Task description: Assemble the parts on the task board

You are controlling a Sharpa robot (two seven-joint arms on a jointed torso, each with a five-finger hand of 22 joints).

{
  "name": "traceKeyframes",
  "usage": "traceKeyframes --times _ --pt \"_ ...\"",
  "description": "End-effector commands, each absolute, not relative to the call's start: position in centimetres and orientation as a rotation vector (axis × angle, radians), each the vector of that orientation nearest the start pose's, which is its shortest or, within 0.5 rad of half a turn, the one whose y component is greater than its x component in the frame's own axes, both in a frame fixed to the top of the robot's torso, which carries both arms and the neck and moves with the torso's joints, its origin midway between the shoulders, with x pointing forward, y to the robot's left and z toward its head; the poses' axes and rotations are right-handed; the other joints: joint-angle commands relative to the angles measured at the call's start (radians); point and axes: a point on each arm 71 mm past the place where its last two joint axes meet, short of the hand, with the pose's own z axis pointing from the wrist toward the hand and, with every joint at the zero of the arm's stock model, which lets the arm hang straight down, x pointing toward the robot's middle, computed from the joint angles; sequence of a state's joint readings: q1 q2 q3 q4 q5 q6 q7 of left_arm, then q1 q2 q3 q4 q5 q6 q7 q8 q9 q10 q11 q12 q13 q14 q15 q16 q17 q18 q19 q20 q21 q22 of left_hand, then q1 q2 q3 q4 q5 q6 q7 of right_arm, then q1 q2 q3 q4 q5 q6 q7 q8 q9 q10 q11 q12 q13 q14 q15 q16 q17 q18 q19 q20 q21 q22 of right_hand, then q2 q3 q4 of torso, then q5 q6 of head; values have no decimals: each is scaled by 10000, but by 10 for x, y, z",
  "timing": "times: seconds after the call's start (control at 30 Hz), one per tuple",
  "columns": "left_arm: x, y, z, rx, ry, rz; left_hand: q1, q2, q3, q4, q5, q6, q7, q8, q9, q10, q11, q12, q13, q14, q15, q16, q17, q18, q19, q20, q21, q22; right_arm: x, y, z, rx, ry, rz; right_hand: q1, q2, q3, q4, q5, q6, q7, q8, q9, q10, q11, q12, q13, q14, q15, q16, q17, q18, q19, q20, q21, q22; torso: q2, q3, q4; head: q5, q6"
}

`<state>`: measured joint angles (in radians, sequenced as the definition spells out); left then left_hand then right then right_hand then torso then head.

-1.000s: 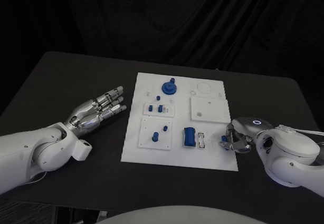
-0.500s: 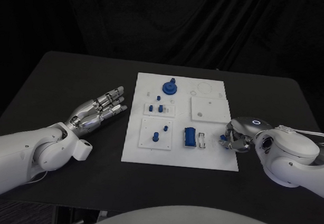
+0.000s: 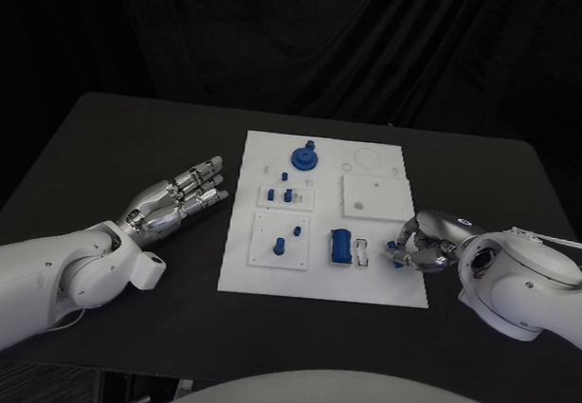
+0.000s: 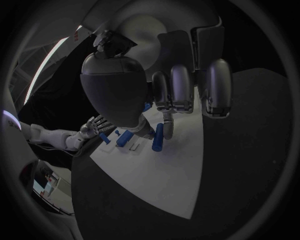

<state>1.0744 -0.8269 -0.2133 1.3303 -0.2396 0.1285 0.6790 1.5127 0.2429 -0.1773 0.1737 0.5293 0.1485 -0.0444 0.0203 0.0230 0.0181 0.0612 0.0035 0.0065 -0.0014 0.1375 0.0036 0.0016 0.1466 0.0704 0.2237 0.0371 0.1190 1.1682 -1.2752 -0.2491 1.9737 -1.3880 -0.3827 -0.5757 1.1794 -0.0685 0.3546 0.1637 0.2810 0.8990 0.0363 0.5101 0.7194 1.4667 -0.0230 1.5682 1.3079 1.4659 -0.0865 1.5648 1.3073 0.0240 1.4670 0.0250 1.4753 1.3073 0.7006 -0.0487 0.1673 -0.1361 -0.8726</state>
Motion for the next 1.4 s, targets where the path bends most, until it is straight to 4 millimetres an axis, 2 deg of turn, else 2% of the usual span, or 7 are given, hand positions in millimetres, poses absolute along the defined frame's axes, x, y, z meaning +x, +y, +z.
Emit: traceKeyframes --times 0.03,0.2,0.4,0.63,0.77,1.1,1.4 --pt "448 235 -286 -8197 16423 -18306 3 71 9 -67 34 6 76 54 12 18 48 52 10 14 81 -36 -16 117 -11 68 45 16 351 -295 -233 5046 19923 3527 82 -13 7 -43 29 98 1 -45 -17 1041 -84 26 2629 998 -32 -48 2402 23 551 -20 -47 2291 -1 5 -17 10 0" --pt "448 233 -286 -8188 16428 -18326 3 71 9 -67 34 6 76 54 12 18 48 52 10 14 81 -36 -16 117 -11 68 45 16 356 -289 -232 6144 20176 4139 64 13 21 -46 28 114 5 -68 -30 1041 -81 26 2629 995 -32 -55 2387 25 548 -22 -54 2288 -10 -11 13 11 0" --pt "448 233 -286 -8188 16429 -18316 3 71 9 -67 34 6 76 54 12 18 48 52 10 14 81 -36 -16 117 -11 68 45 16 362 -282 -237 6474 20568 4461 58 41 40 -59 29 126 5 -87 -37 1041 -82 26 2629 987 -32 -71 2353 31 537 -23 -77 2280 -15 -32 41 -9 0" --pt "448 233 -286 -8184 16436 -18328 4 76 22 -89 31 -9 82 51 9 15 70 50 8 14 83 -36 -16 117 -11 71 45 11 368 -276 -242 6537 20795 4611 -3 87 46 -41 22 112 24 -128 -47 1041 -69 26 2629 987 -28 -73 2347 32 535 -23 -81 2278 -14 -38 63 -10 0" --pt "448 233 -287 -8180 16436 -18338 4 76 22 -89 31 -9 82 51 9 15 70 50 8 14 83 -36 -16 117 -11 71 45 11 369 -274 -244 6531 20830 4655 -25 99 45 -34 20 103 30 -143 -50 1041 -64 26 2629 982 -26 -82 2327 35 529 -22 -93 2274 0 -26 59 -29 0" --pt "449 232 -287 -8173 16445 -18361 3 77 27 -98 30 -5 85 52 10 11 77 49 7 14 84 -36 -16 116 -11 72 46 9 370 -273 -248 6499 21104 4535 -63 109 39 -31 15 70 45 -179 -57 1041 -53 26 2629 978 -18 -92 2306 40 519 -19 -113 2266 7 2 1 20 0" --pt "449 232 -287 -8179 16458 -18360 3 77 27 -98 30 -5 85 52 10 11 77 49 7 14 84 -36 -16 116 -11 72 46 9 368 -272 -252 6310 21451 4376 -213 103 -19 5 4 17 91 -263 -67 1041 -14 26 2629 968 12 -115 2259 57 485 0 -183 2241 -5 -8 -6 51 0"
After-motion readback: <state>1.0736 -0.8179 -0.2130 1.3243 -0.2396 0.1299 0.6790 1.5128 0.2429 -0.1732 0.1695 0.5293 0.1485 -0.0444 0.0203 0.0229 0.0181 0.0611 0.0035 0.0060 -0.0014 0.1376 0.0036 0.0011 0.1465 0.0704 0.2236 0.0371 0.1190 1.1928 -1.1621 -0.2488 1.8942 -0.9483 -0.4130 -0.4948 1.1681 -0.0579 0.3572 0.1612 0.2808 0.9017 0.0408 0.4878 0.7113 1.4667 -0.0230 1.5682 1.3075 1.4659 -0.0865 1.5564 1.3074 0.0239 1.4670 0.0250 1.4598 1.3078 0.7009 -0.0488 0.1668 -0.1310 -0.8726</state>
